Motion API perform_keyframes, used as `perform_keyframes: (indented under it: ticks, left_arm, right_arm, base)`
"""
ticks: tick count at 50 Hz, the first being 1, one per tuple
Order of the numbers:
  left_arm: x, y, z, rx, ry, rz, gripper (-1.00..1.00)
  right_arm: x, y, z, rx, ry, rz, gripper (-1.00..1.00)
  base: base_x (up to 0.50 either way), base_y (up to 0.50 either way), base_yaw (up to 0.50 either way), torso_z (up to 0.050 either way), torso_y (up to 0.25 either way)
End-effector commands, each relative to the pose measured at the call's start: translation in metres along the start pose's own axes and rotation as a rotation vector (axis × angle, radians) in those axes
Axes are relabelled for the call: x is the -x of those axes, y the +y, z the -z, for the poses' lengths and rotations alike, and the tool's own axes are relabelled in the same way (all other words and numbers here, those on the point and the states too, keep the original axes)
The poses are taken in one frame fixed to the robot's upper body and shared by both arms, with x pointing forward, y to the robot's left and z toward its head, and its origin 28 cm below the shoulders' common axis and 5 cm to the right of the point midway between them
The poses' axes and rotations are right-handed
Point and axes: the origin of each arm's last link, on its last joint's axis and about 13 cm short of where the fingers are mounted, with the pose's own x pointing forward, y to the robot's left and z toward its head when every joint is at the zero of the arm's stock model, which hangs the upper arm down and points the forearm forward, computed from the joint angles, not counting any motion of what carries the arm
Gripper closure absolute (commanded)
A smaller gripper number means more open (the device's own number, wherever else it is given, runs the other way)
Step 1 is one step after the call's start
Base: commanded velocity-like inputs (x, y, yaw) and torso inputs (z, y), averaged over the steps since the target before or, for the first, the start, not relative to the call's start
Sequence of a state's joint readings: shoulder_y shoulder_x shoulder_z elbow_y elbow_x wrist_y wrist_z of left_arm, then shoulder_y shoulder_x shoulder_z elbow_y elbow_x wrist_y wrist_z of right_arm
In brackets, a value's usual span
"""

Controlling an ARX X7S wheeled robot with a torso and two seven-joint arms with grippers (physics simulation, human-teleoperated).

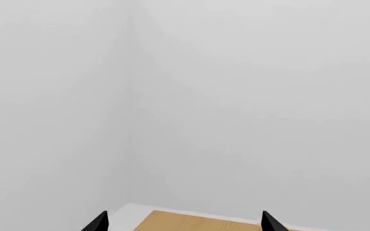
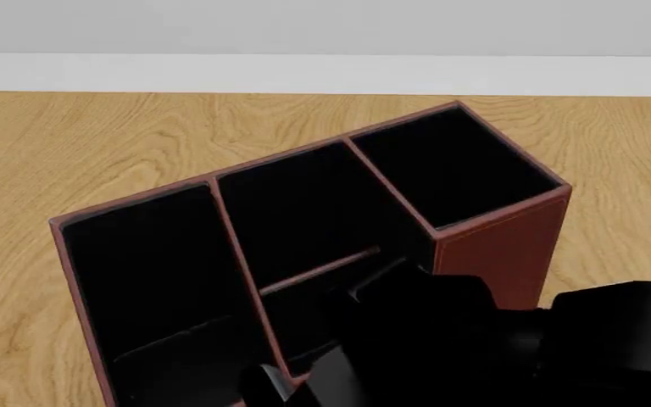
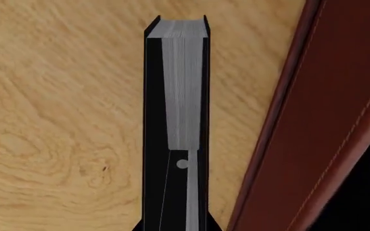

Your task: Pick up the book and place it in the front compartment of the caddy.

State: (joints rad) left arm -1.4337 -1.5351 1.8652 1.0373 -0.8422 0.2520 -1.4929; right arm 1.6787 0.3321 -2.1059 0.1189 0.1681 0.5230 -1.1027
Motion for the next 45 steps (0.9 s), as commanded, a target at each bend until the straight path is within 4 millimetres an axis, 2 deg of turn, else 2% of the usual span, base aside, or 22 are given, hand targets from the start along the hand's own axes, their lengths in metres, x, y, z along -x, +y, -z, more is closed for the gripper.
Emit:
perform_keyframes:
  ticks: [1,6,10,16,23,38,45]
  left_arm:
    - [-0.002,-0.004,-0.005,0.02,-0.047,0.046,-1.0]
    - [-0.003,-0.006,-0.005,0.024,-0.047,0.052,-1.0]
    - [-0.003,-0.005,-0.005,0.024,-0.047,0.051,-1.0]
    - [-0.003,-0.006,-0.004,0.02,-0.042,0.053,-1.0]
    - [-0.004,-0.007,-0.005,0.024,-0.044,0.056,-1.0]
    - [-0.005,-0.01,-0.006,0.032,-0.051,0.067,-1.0]
    - [-0.004,-0.008,-0.007,0.034,-0.054,0.065,-1.0]
  right_arm:
    - [0.034,0.007,-0.007,0.048,0.038,0.043,1.0]
    - [0.041,0.015,-0.008,0.042,0.033,0.038,1.0]
    - [0.053,0.024,-0.008,0.022,0.038,0.03,1.0]
    - [0.084,0.039,-0.008,0.005,0.033,0.109,1.0]
    - [0.109,0.056,-0.008,-0.01,0.042,0.18,1.0]
    - [0.14,0.094,-0.013,-0.093,0.032,0.253,1.0]
    - [0.152,0.105,-0.013,-0.117,0.031,0.314,1.0]
  base:
    - [0.0,0.0,0.0,0.0,0.0]
    - [0.0,0.0,0.0,0.0,0.002]
    - [0.0,0.0,0.0,0.0,0.0]
    - [0.0,0.0,0.0,0.0,0.002]
    - [0.0,0.0,0.0,0.0,0.0]
    - [0.0,0.0,0.0,0.0,0.001]
    - [0.0,0.0,0.0,0.0,0.001]
